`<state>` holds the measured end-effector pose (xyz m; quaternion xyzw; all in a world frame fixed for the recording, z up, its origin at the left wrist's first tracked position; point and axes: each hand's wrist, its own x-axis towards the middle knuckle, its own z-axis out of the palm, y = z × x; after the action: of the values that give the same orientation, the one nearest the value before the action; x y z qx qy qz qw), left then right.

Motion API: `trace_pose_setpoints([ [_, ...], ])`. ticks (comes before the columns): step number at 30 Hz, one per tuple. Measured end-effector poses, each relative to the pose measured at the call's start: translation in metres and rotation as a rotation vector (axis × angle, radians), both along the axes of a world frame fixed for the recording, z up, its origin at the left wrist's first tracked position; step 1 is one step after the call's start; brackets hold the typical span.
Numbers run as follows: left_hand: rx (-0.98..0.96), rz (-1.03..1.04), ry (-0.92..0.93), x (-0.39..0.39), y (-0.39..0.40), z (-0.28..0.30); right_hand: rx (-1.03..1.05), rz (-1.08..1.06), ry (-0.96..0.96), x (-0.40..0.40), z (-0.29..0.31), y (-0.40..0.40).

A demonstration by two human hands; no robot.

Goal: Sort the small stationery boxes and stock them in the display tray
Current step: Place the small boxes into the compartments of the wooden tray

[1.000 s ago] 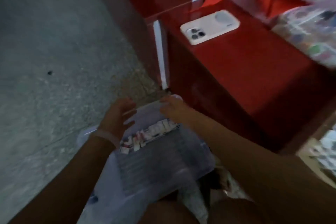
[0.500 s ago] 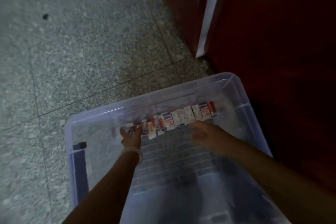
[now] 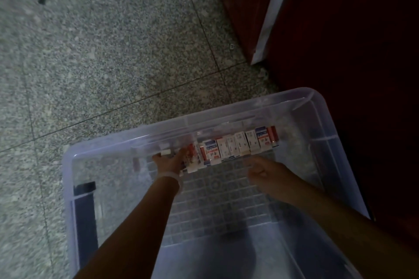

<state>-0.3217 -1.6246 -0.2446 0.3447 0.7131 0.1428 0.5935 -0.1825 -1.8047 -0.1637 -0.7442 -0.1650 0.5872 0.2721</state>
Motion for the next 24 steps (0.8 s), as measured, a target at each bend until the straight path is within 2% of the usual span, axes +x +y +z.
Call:
trace_pose_setpoints([
  [7,0.003,-0.066,-0.092,0.012,-0.020,0.004,-0.025,0.035,-0.007,-0.002,-0.001,0.001],
  [16,-0.111,-0.332,-0.187,0.006,-0.023,0.007,-0.025,0.021,0.013,-0.003,0.000,-0.001],
  [20,-0.144,-0.289,-0.124,0.008,-0.019,0.005,-0.024,0.029,0.004,-0.003,0.001,-0.001],
  [24,-0.147,-0.238,-0.187,0.006,-0.025,0.006,-0.012,0.022,0.025,-0.002,0.007,-0.002],
])
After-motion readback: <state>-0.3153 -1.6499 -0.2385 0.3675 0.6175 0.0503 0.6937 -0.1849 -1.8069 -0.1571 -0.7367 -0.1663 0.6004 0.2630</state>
